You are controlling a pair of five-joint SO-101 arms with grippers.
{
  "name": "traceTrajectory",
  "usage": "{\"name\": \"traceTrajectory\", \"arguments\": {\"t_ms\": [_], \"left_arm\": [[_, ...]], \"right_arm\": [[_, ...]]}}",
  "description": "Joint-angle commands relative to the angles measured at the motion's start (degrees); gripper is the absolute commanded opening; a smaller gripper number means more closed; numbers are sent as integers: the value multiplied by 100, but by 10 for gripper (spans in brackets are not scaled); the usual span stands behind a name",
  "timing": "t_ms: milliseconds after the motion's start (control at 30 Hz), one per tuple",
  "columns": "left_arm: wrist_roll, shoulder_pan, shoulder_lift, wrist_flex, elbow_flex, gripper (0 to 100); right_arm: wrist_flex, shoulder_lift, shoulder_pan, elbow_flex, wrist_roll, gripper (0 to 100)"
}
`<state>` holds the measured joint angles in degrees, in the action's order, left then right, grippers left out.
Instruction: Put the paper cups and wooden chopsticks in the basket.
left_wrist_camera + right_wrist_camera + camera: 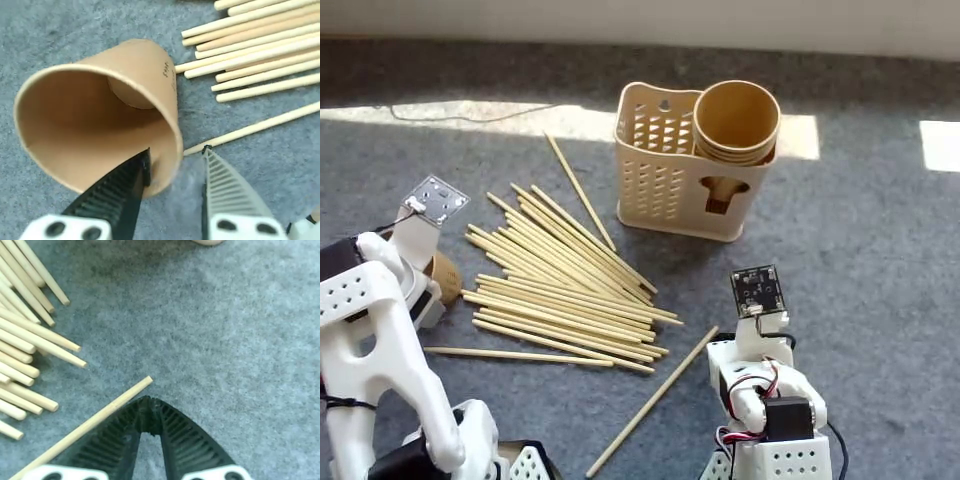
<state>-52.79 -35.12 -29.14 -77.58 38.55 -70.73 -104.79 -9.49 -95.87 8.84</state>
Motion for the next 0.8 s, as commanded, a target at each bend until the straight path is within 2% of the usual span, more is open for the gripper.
{"name": "traceTrajectory", "arguments": {"t_ms": [0,67,200,400,633,767], "left_arm": [[264,171,-127,246,-31,170],[396,268,-163,237,-22,139],[703,585,-180,237,-75,6],[1231,910,-189,202,-207,5],[1934,963,-189,-835,-1622,5],[2075,1429,-189,-1407,-2387,5]], "right_arm": [[-57,-31,57,-558,0,5],[-57,-31,57,-558,0,5],[-57,-31,57,-558,0,5],[-57,-31,57,-558,0,5],[-57,-31,57,-558,0,5],[-57,-31,57,-558,0,5]]}}
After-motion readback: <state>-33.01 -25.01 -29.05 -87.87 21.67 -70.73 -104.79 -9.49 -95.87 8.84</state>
